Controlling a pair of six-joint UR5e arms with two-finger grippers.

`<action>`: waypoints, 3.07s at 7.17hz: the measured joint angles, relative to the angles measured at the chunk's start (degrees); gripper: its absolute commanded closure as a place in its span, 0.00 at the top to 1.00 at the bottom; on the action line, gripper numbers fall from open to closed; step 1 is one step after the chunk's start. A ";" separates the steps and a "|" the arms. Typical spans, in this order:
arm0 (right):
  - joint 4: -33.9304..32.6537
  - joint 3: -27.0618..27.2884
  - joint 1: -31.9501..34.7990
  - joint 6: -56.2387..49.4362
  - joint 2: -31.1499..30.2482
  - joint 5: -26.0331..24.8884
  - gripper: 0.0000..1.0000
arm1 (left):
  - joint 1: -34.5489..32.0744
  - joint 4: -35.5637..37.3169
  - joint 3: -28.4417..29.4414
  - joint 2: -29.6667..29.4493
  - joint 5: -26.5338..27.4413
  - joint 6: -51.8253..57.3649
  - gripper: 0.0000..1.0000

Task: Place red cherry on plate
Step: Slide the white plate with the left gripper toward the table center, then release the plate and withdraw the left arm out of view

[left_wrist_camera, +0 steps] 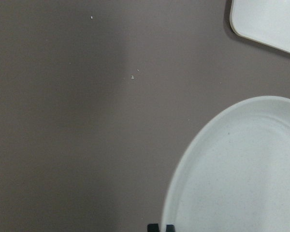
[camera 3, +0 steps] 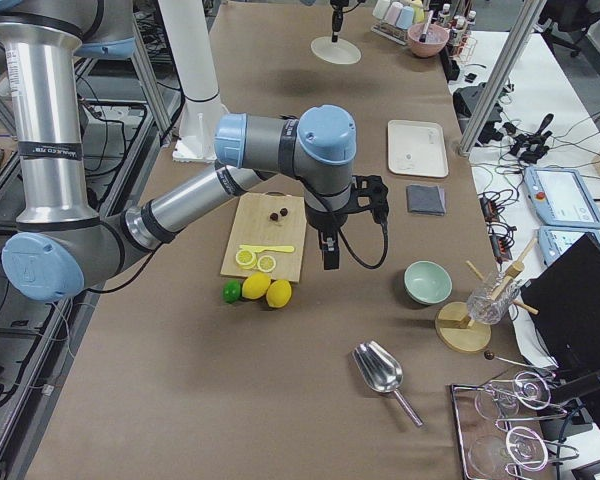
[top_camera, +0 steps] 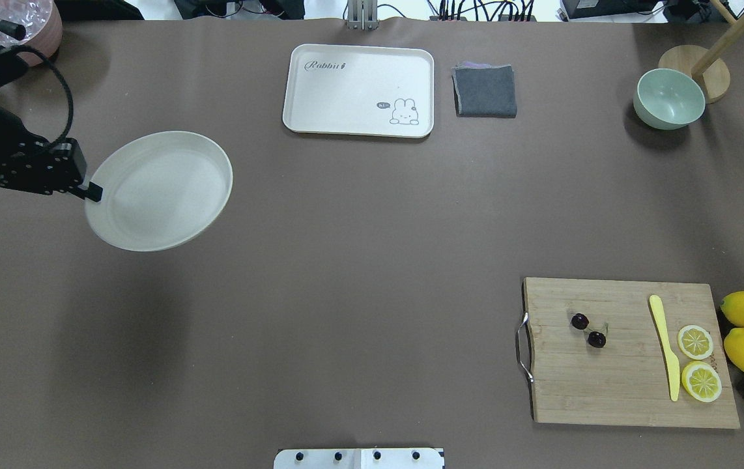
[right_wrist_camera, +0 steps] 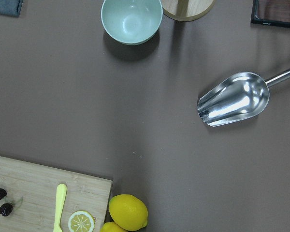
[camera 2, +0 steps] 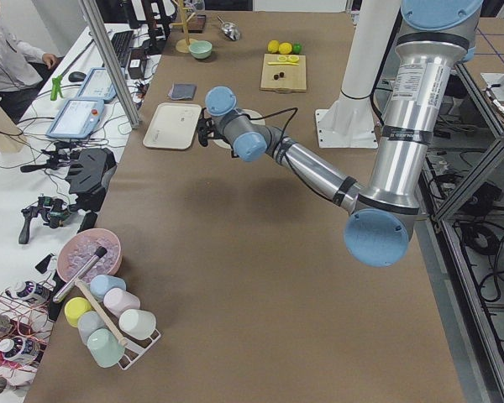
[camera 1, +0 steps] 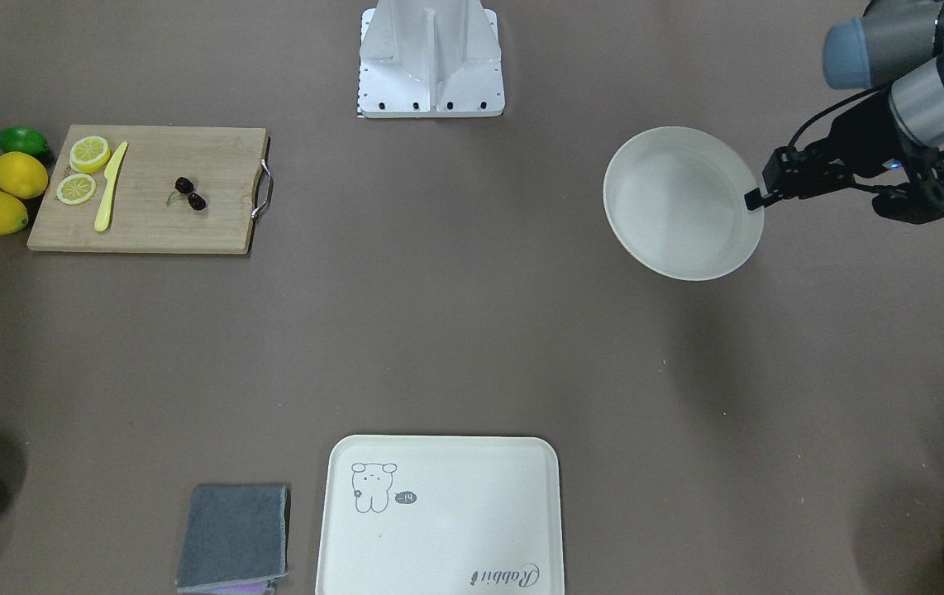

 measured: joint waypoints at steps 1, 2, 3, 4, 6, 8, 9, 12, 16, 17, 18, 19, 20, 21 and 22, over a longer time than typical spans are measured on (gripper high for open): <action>0.00 -0.16 -0.07 0.00 0.52 0.00 1.00 | 4.75 0.16 -0.43 -2.04 4.66 -4.98 0.00; -0.04 -0.33 -0.15 0.00 0.92 0.00 1.00 | 9.39 1.30 -0.28 -5.01 9.01 -9.34 0.00; -0.11 -0.46 -0.17 0.00 1.03 0.00 1.00 | 13.61 5.00 0.06 -9.13 13.33 -12.04 0.00; -0.18 -0.52 -0.17 0.00 0.94 0.00 1.00 | 17.18 9.36 0.89 -13.44 17.70 -13.15 0.00; -0.27 -0.31 -0.11 0.00 0.32 -0.01 1.00 | 21.77 12.79 3.32 -18.11 22.76 -14.20 0.00; -0.31 -0.08 0.19 -0.05 -0.36 -0.20 1.00 | 25.48 10.68 6.59 -20.04 26.87 -16.38 0.00; -0.31 0.00 0.53 -0.10 -0.74 -0.34 1.00 | 26.94 5.98 9.36 -20.24 28.53 -18.39 0.00; -0.29 0.89 1.59 -0.21 -2.47 -0.43 1.00 | 27.92 -7.44 17.05 -20.17 29.63 -21.84 0.00; -0.23 1.63 2.55 -1.05 -4.29 -0.46 1.00 | 28.09 -12.57 19.11 -19.76 29.65 -21.93 0.98; -0.23 1.69 2.58 -1.11 -4.45 -0.50 1.00 | 28.09 -13.43 19.38 -19.66 29.66 -21.92 0.98; -0.22 1.71 2.65 -1.13 -4.50 -0.53 1.00 | 28.01 -13.69 19.04 -19.50 29.55 -21.90 0.98; -0.22 1.74 2.69 -1.14 -4.50 -0.58 1.00 | 27.70 -13.63 17.81 -18.72 29.27 -21.84 0.98; -0.24 1.74 2.75 -1.12 -4.51 -0.60 1.00 | 26.97 -13.54 15.98 -17.07 28.34 -21.76 0.98; -0.28 1.69 2.79 -1.09 -4.47 -0.61 1.00 | 24.57 -13.50 14.19 -14.90 25.43 -21.08 0.98; -0.32 1.62 2.81 -0.91 -4.44 -0.37 1.00 | 20.37 -13.46 12.61 -12.14 20.77 -18.63 0.98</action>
